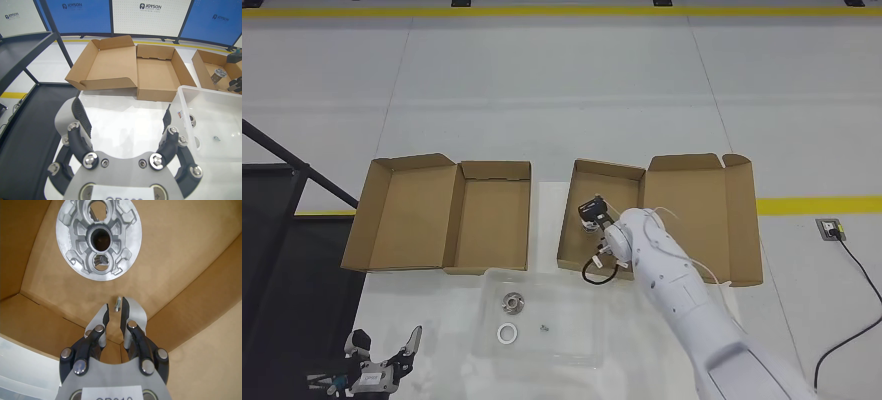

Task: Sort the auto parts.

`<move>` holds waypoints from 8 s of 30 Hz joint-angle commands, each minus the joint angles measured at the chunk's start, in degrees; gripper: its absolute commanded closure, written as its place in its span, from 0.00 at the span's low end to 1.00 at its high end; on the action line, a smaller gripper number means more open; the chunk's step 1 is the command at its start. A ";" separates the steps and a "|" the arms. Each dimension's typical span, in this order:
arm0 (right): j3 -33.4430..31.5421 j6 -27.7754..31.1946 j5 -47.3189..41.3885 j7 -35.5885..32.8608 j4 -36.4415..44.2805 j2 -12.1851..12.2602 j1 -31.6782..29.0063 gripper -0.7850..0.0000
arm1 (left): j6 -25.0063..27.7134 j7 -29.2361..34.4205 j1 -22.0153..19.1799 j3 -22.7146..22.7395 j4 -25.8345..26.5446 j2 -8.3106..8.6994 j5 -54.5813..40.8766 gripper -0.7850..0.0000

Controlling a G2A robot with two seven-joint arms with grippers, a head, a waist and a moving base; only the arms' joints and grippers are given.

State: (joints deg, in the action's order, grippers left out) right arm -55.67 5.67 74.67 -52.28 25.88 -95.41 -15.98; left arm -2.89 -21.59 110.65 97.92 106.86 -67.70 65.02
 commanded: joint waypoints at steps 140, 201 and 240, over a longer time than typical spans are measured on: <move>-6.84 0.53 10.08 -7.83 38.83 3.32 -17.58 1.00 | 0.00 0.00 0.00 0.00 0.00 0.00 0.00 0.00; -16.36 16.17 -0.40 -0.71 46.69 6.99 -22.57 0.69 | 0.00 0.00 0.00 0.00 0.00 0.00 0.00 0.00; -0.42 30.82 0.20 -1.32 69.67 8.52 -33.43 0.00 | 1.72 2.07 -2.15 -0.31 2.22 0.22 7.82 0.00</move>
State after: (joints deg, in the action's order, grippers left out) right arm -55.68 35.96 74.11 -56.06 94.57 -87.11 -48.74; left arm -2.07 -20.20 108.75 97.27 108.35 -67.60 71.39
